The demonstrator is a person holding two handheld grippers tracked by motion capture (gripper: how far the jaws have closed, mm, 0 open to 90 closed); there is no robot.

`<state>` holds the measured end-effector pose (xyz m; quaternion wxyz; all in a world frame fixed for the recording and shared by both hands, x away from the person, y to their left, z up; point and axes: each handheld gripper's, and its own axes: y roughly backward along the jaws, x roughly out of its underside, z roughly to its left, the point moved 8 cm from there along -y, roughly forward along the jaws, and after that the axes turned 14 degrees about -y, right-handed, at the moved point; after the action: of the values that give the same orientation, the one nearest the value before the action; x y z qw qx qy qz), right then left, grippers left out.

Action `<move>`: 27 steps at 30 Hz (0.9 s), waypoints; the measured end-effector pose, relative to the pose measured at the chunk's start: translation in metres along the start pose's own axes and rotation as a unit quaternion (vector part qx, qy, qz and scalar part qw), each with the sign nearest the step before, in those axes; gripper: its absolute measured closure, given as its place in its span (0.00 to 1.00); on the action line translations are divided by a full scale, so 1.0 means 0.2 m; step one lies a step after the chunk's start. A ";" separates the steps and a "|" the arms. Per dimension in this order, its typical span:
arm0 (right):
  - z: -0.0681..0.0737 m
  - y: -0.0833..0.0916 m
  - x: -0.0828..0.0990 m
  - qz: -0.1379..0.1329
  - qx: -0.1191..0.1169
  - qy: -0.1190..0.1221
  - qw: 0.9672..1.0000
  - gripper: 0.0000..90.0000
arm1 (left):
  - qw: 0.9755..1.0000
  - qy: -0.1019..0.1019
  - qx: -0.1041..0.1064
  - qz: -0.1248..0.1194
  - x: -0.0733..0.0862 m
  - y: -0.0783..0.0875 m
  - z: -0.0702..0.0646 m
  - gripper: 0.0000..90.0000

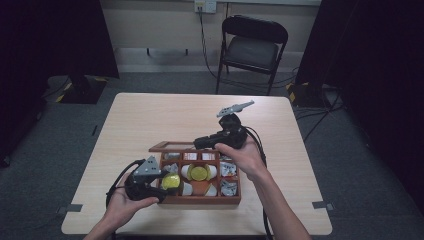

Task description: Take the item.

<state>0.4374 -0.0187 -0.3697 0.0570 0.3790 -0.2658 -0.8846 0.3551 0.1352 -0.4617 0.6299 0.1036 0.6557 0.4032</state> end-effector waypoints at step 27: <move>0.00 0.00 0.00 0.000 0.001 0.001 1.000 0.91 | 0.998 0.046 -0.050 -0.007 0.10 0.12 0.21 0.43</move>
<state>0.4369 -0.0186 -0.3700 0.0574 0.3796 -0.2666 -0.8840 0.3820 0.1797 -0.4556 0.6065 0.0486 0.6633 0.4357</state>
